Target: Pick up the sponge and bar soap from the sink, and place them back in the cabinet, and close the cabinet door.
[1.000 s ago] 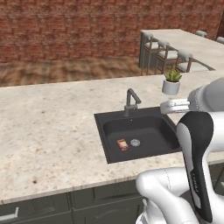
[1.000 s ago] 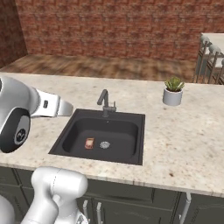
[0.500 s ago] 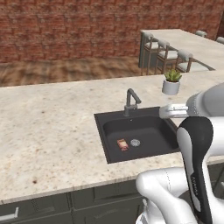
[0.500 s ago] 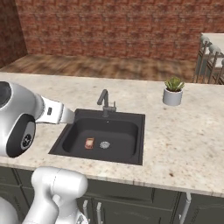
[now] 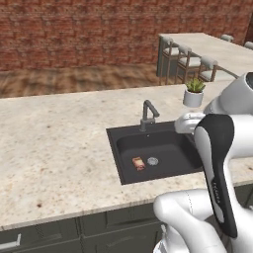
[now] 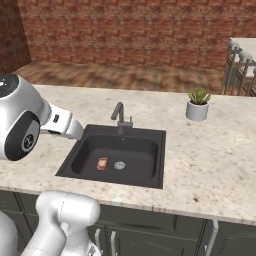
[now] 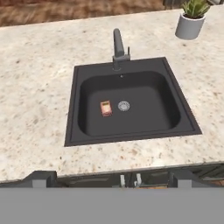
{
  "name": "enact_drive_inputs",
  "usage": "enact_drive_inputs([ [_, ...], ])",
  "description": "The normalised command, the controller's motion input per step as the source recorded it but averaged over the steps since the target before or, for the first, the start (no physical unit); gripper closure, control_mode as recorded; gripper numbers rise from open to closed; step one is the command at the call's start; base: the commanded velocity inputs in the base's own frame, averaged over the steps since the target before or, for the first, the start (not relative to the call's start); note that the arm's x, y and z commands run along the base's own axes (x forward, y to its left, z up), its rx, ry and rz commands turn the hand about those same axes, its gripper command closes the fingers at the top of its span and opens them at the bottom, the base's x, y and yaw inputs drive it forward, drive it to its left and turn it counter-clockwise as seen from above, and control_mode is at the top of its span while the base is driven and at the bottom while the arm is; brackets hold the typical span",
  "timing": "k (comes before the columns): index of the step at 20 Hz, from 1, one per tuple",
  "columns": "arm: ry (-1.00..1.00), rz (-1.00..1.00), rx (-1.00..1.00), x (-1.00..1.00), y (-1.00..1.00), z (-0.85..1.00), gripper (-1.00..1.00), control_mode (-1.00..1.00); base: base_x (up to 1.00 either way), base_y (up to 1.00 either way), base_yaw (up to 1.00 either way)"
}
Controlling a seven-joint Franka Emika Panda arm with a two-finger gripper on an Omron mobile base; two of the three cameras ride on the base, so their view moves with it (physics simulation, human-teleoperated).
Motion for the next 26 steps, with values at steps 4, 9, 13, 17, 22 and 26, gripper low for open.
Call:
enact_drive_inputs([
  [4, 0.06, 0.00, 0.00, 0.00, 0.00, -0.30, -1.00, -1.00, 0.00, 0.00, 0.00],
  [9, 0.00, 0.00, 0.00, 0.00, 0.00, -0.39, -1.00, -1.00, 0.00, 0.00, 0.00],
  [13, 0.00, 0.00, 0.00, 0.00, 0.00, -0.42, -1.00, -1.00, 0.00, 0.00, 0.00],
  [17, 0.00, 0.00, 0.00, 0.05, 0.00, -0.32, -1.00, -1.00, 0.00, 0.00, 0.00],
  [22, 0.00, 0.00, 0.00, 0.11, 0.03, -0.20, -1.00, -1.00, 0.00, 0.00, 0.00],
  [26, 0.00, 0.00, 0.00, 0.15, 0.12, -0.22, -1.00, -1.00, 0.00, 0.00, 0.00],
])
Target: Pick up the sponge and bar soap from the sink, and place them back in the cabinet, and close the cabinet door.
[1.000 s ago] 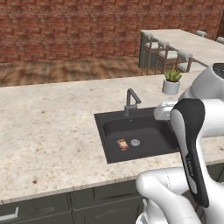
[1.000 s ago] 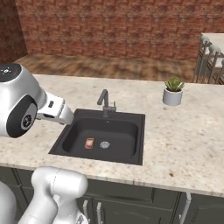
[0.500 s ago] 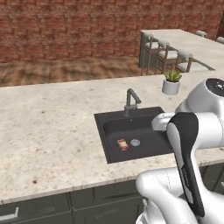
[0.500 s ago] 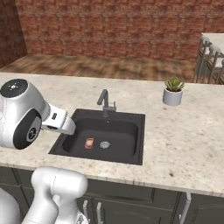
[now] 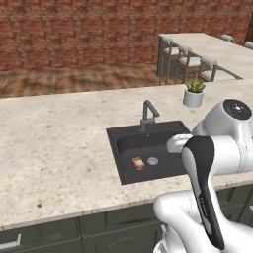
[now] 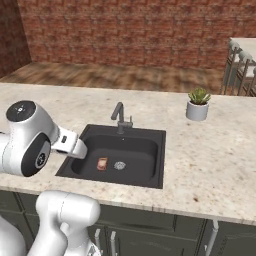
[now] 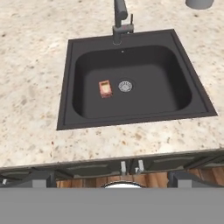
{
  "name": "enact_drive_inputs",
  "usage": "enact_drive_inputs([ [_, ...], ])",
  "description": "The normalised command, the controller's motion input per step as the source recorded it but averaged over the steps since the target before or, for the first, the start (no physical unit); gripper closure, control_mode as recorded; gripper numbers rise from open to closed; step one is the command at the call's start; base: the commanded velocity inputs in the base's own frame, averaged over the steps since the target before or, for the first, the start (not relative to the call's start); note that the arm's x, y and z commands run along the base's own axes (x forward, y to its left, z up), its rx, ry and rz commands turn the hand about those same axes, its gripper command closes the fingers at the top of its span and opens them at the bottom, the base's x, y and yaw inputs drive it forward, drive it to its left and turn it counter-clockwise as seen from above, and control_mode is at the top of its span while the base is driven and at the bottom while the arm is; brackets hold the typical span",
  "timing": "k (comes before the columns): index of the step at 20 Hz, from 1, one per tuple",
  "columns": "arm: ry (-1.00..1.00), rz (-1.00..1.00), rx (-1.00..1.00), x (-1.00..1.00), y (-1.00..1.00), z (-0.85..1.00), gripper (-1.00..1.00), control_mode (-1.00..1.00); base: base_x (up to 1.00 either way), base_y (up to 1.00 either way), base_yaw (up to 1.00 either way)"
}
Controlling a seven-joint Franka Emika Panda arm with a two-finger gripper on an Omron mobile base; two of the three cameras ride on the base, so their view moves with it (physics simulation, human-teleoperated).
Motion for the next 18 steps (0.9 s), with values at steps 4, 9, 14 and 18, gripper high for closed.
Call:
enact_drive_inputs([
  [4, 0.00, 0.00, 0.00, 0.16, 0.11, -0.27, -1.00, -1.00, 0.00, 0.00, 0.00],
  [9, 0.00, 0.00, 0.00, 0.18, 0.01, -0.23, -1.00, -1.00, 0.00, 0.00, 0.00],
  [14, 0.00, 0.00, 0.00, 0.16, 0.00, -0.26, -1.00, -1.00, 0.00, 0.00, 0.00],
  [18, 0.00, 0.00, 0.00, 0.17, 0.00, -0.28, -1.00, -1.00, 0.00, 0.00, 0.00],
])
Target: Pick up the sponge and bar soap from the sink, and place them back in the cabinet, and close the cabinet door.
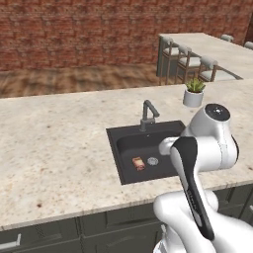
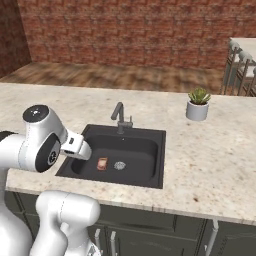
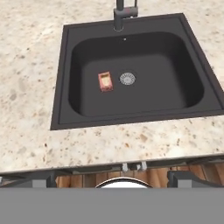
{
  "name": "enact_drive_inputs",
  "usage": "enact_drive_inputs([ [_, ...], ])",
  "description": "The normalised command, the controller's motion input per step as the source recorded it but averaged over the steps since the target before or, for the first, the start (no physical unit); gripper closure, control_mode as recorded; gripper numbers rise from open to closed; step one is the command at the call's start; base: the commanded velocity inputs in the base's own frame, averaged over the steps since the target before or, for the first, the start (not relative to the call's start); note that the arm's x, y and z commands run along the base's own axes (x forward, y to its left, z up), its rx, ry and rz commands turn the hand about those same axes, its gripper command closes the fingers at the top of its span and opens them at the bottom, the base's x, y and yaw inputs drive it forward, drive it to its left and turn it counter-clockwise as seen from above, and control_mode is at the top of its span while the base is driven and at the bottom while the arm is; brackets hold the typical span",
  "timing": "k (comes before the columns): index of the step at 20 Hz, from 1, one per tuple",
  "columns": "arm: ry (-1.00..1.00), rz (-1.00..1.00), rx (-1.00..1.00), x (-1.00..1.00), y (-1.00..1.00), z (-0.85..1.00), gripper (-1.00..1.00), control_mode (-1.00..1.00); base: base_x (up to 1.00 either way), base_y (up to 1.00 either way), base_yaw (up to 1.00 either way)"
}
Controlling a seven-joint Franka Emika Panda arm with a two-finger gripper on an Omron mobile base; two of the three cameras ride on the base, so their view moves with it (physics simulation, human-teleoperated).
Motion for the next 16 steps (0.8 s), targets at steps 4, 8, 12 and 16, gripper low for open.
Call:
enact_drive_inputs([
  [4, 0.00, 0.00, 0.00, 0.17, 0.00, -0.29, -1.00, -1.00, 0.00, 0.00, 0.00],
  [8, 0.00, 0.00, 0.00, 0.22, 0.00, -0.27, -1.00, -1.00, 0.00, 0.00, 0.00],
  [12, 0.00, 0.00, -0.01, 0.22, 0.00, -0.31, -1.00, -1.00, 0.00, 0.00, 0.00],
  [16, 0.00, 0.00, -0.02, 0.18, 0.00, -0.35, -1.00, -1.00, 0.00, 0.00, 0.00],
])
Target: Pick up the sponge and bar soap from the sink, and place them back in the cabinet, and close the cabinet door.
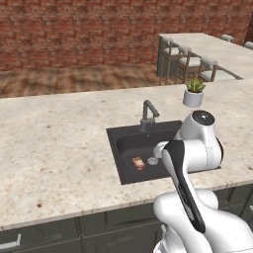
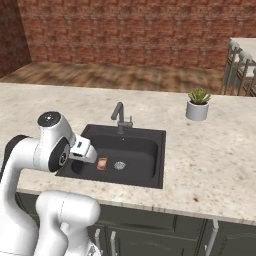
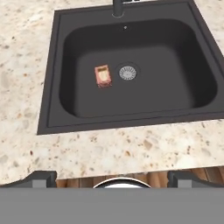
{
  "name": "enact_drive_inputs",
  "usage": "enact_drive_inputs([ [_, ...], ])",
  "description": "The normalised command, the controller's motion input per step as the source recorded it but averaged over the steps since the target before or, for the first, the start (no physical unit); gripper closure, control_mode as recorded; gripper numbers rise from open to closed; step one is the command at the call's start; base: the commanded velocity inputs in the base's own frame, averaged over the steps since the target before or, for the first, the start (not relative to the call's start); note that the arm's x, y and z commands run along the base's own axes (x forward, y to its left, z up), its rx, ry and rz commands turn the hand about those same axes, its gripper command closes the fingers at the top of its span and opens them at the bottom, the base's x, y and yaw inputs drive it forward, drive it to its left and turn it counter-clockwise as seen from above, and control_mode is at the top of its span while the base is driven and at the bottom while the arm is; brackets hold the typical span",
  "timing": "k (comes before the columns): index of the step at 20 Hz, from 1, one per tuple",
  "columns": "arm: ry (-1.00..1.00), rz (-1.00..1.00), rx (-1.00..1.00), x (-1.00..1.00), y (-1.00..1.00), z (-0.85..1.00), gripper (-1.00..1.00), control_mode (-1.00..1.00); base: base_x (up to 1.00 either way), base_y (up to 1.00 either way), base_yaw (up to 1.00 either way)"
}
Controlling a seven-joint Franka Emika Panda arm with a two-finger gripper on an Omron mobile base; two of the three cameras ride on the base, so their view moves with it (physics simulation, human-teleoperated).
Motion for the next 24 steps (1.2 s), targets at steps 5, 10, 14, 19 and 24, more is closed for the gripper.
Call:
enact_drive_inputs([
  [5, 0.00, 0.00, 0.00, 0.22, 0.00, -0.36, -1.00, -1.00, 0.00, 0.00, 0.00],
  [10, 0.00, 0.05, 0.00, 0.28, 0.00, -0.35, -1.00, -1.00, 0.00, 0.00, 0.00],
  [14, 0.00, 0.09, 0.00, 0.34, 0.00, -0.29, -1.00, -1.00, 0.00, 0.00, 0.00],
  [19, 0.00, 0.10, 0.00, 0.21, 0.00, -0.23, -1.00, -1.00, 0.00, 0.00, 0.00],
  [24, 0.00, 0.04, 0.00, 0.21, 0.08, -0.17, -1.00, -1.00, 0.00, 0.00, 0.00],
])
